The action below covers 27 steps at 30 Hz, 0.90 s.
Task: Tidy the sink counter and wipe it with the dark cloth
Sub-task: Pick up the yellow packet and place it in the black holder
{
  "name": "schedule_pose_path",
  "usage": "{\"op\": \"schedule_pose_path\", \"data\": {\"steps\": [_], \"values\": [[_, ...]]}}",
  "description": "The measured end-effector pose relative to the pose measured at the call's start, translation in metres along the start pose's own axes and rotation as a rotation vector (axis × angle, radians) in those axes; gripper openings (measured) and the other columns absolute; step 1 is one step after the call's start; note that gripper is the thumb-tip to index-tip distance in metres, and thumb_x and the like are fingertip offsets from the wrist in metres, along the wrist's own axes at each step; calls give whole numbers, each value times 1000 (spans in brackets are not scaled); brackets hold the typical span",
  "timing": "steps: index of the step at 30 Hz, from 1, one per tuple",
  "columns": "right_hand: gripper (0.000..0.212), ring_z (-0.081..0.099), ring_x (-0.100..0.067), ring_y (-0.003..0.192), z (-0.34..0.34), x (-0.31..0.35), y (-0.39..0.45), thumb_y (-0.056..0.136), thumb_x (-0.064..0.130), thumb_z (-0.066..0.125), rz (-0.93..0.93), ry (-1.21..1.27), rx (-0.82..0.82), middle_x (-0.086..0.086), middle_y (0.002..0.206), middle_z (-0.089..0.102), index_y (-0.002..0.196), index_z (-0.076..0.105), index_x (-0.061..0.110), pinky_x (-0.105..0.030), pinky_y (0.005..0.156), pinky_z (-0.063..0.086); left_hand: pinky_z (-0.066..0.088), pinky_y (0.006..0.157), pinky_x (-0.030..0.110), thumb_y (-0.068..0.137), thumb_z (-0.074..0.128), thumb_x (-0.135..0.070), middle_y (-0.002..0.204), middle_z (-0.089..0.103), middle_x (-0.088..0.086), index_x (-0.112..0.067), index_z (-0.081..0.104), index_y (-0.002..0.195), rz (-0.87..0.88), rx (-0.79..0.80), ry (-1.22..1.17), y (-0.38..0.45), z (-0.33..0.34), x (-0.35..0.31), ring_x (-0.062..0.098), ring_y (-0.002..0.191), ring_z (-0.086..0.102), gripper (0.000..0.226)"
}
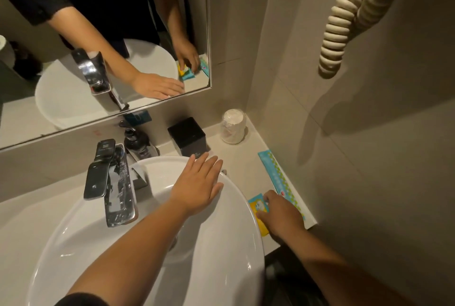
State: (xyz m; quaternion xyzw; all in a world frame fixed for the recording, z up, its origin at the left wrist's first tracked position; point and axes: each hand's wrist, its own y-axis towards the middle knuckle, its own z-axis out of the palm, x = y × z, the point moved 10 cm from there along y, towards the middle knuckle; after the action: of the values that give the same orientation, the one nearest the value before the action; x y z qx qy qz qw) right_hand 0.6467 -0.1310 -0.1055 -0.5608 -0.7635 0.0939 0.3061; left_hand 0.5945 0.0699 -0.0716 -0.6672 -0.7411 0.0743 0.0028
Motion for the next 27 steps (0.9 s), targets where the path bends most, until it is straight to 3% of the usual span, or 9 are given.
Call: {"op": "schedule_pose_path", "data": {"steps": [2,4,7,10,13,16,19,23,27], "values": [[31,56,-19,84,5,-1,-1,86,34,64,23,58,35,-2,101,59,110,49,21,-27,65,40,4,120,50,92,3,-58,159,23,3,-20,20,150,-2,8,-6,0,0,0,27,148,12,71],[21,53,-13,72,8,-7,0,85,31,67,43,164,66,2,86,56,89,50,19,-25,57,38,5,120,50,94,5,-57,158,26,4,-20,22,150,5,-1,-6,-2,-1,-1,27,148,13,69],[40,47,-17,59,-4,-15,6,80,19,73,54,444,87,-5,64,47,58,40,19,-29,58,39,8,120,51,95,16,-53,153,35,4,-19,32,146,1,-11,-76,-1,-6,-2,28,146,20,63],[26,53,-20,63,-38,-5,8,83,16,72,26,710,95,-12,68,56,65,55,8,-32,64,43,19,117,44,98,36,-40,137,55,0,-21,54,131,-99,-43,-325,7,-21,2,22,134,41,42],[14,67,-19,72,-73,37,10,88,16,67,-83,828,146,-11,79,72,78,68,6,-32,70,52,40,95,30,99,42,-36,125,64,-3,-21,60,125,-273,-103,-750,14,-50,9,17,111,59,35],[8,65,-16,72,-100,87,15,89,14,65,-232,824,149,-9,80,71,88,69,7,-27,69,54,48,85,29,98,43,-39,109,69,-6,-25,65,107,-306,-193,-1078,22,-85,4,10,96,65,27],[5,65,-13,72,-113,126,24,89,13,65,-356,795,135,-6,81,71,88,70,14,-30,70,54,54,80,35,95,51,-36,89,70,-7,-29,69,89,-342,-270,-1205,27,-106,14,10,80,67,20],[7,62,-17,74,-118,164,39,87,18,68,-456,681,114,-7,81,69,91,70,13,-37,73,53,57,80,46,90,60,-29,85,71,2,-22,71,87,-471,-322,-1223,25,-113,45,23,82,68,13],[14,63,-15,81,-117,199,54,86,30,68,-531,475,113,-3,87,68,95,68,19,-38,75,53,51,73,32,90,61,-23,83,70,-4,-21,70,86,-528,-418,-947,18,-138,71,16,79,64,9]]}}
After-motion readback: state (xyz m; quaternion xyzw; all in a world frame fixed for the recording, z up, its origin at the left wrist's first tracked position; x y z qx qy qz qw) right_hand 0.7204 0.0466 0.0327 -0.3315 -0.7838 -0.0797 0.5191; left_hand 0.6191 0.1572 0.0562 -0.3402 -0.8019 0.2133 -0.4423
